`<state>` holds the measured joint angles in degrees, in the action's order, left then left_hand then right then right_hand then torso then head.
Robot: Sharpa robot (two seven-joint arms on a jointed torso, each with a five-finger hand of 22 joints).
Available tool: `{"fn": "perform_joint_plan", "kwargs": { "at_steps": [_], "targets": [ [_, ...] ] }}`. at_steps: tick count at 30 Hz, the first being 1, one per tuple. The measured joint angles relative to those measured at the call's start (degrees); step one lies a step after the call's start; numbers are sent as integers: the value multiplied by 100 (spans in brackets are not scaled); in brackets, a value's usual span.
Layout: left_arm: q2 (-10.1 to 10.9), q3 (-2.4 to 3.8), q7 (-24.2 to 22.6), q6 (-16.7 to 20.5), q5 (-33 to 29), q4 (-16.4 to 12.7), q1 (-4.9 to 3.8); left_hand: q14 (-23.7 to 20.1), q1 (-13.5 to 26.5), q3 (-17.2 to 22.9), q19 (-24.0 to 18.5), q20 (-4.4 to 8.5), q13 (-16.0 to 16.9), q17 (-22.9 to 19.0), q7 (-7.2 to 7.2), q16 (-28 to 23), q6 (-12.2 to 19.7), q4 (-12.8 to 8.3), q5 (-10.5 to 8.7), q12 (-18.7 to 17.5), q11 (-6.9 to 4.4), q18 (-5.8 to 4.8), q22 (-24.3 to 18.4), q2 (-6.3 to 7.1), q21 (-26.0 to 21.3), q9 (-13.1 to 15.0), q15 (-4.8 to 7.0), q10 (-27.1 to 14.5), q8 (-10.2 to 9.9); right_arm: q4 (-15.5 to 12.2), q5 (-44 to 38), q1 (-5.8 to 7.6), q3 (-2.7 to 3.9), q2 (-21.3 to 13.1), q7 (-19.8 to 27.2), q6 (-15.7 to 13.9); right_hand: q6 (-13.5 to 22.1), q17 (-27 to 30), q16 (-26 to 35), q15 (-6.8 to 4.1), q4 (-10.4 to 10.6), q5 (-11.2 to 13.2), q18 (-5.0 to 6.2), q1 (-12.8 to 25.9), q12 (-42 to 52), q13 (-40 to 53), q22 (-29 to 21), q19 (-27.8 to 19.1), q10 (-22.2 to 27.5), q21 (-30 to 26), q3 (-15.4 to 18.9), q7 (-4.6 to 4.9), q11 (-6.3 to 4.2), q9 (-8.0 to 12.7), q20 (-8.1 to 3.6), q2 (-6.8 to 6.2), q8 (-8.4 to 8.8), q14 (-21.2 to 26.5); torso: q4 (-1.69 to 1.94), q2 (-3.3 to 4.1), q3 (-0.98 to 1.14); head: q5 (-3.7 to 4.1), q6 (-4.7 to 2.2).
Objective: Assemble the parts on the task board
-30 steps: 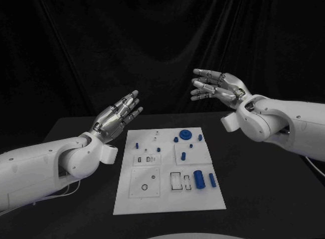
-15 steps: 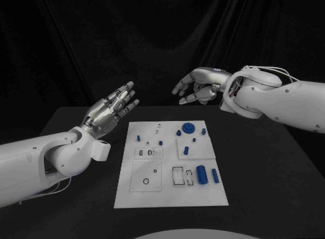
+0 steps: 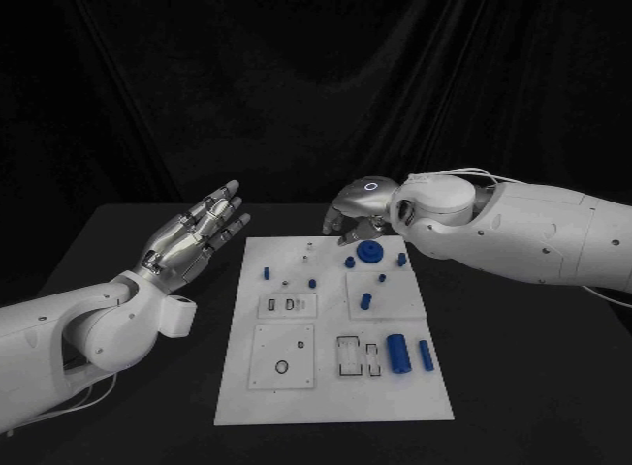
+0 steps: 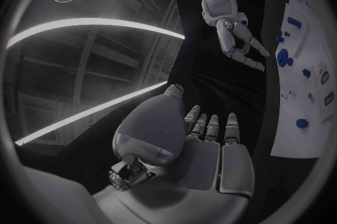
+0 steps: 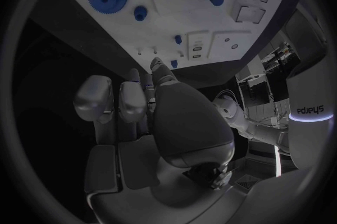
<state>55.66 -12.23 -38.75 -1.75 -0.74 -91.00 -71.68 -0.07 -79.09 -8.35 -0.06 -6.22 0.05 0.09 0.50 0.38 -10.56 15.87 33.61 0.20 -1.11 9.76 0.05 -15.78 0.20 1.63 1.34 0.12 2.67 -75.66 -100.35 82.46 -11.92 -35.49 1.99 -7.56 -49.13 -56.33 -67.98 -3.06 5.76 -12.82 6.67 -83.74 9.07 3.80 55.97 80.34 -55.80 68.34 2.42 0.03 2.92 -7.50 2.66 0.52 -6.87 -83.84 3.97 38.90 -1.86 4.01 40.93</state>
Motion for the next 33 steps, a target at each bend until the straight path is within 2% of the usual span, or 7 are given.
{"fn": "perform_joint_plan", "kwargs": {
  "at_steps": [8, 11, 17, 20, 25, 29, 33],
  "targets": [
    [7, -1, 0, -46, 4, -53, 0, 0, -43, 17, 0, 0, 1, 1, 0, 0, 0, -16, 22, 0, 0, 0, 0, 3, 0, 0, 0, 0, 0, 229, -284, -230, 0, 133, -120, 203, -53, -416, -314, 0, -155, -46, 0, -169, -178, -1, 355, -54, 1, 256, -241, 12, 1, -25, 14, -73, 68, 0, 57, 34, -29, -16, 60],
    [7, -1, 0, -69, 5, -80, 0, 0, -43, 16, 0, -1, 2, 0, 0, 0, 0, -16, 43, 0, 0, 0, 1, 3, 0, -1, 0, 0, 0, 301, -330, -295, 1, 135, -126, 239, -52, -485, -350, 0, -133, 158, 0, -158, -221, -1, 437, -84, 1, 304, -275, 12, 1, -39, 40, -85, 78, 0, 63, 19, -29, -16, 80],
    [9, 1, -1, -120, 8, -89, 0, -3, -99, 57, 1, -1, 2, -3, -42, 0, 2, -56, 86, 0, 21, 0, 1, 6, 0, -1, -67, -23, 0, 384, -394, -413, 1, 119, -123, 267, -73, -537, -396, 0, 97, 670, 1, 153, -363, 9, 549, -124, 123, 370, -251, -9, -7, -56, 41, -302, 135, 0, 64, -26, -32, -21, 135],
    [-2, 1, -1, -146, 9, -86, 0, 10, -99, 56, 1, -1, 3, -4, -42, 0, 2, -56, 101, 0, 22, 0, 1, 6, 0, -1, -96, -23, 0, 386, -413, -438, 1, 63, -119, 256, -25, -571, -439, 0, 104, 400, 1, 125, -480, 6, 596, -164, 288, 370, -388, -57, 7, -38, 40, -356, 217, 0, 54, -52, -38, -41, 176],
    [-14, 1, -1, -188, 11, -72, 0, 10, -121, 72, 2, -2, 3, -4, -42, 0, 2, -71, 101, 0, 22, -1, 2, -16, 0, -1, -96, -23, 0, 416, -432, -449, 1, 7, -118, 214, -32, -600, -461, 0, 128, 260, 1, 119, -480, 6, 629, -164, 312, 393, -430, -49, 23, -34, 40, -362, 217, 0, 46, -81, -42, -41, 237],
    [-14, 1, -2, -217, 11, -54, 0, 10, -121, 72, 2, -45, 4, -4, -42, 0, 2, -71, 101, 0, 42, -1, 2, -16, 0, -1, -137, -3, 0, 449, -440, -457, 3, 8, -117, 190, -41, -600, -461, 0, 127, 194, 2, 119, -480, 12, 633, -164, 312, 393, -458, -40, 23, -34, 40, -362, 217, 0, 43, -88, -44, -37, 250],
    [-17, 1, -2, -248, 12, -34, 0, 10, -121, 96, 9, -81, 4, -3, -81, 0, -37, -95, 122, 0, 42, -1, 2, -16, 0, -1, -137, -3, 0, 493, -444, -472, 3, 11, -114, 175, -114, -593, -461, 0, 63, -99, 2, 80, -480, 16, 643, -206, 312, 393, -554, -31, 23, -48, 40, -401, 217, 0, 49, -91, -49, -28, 258]
  ]
}}
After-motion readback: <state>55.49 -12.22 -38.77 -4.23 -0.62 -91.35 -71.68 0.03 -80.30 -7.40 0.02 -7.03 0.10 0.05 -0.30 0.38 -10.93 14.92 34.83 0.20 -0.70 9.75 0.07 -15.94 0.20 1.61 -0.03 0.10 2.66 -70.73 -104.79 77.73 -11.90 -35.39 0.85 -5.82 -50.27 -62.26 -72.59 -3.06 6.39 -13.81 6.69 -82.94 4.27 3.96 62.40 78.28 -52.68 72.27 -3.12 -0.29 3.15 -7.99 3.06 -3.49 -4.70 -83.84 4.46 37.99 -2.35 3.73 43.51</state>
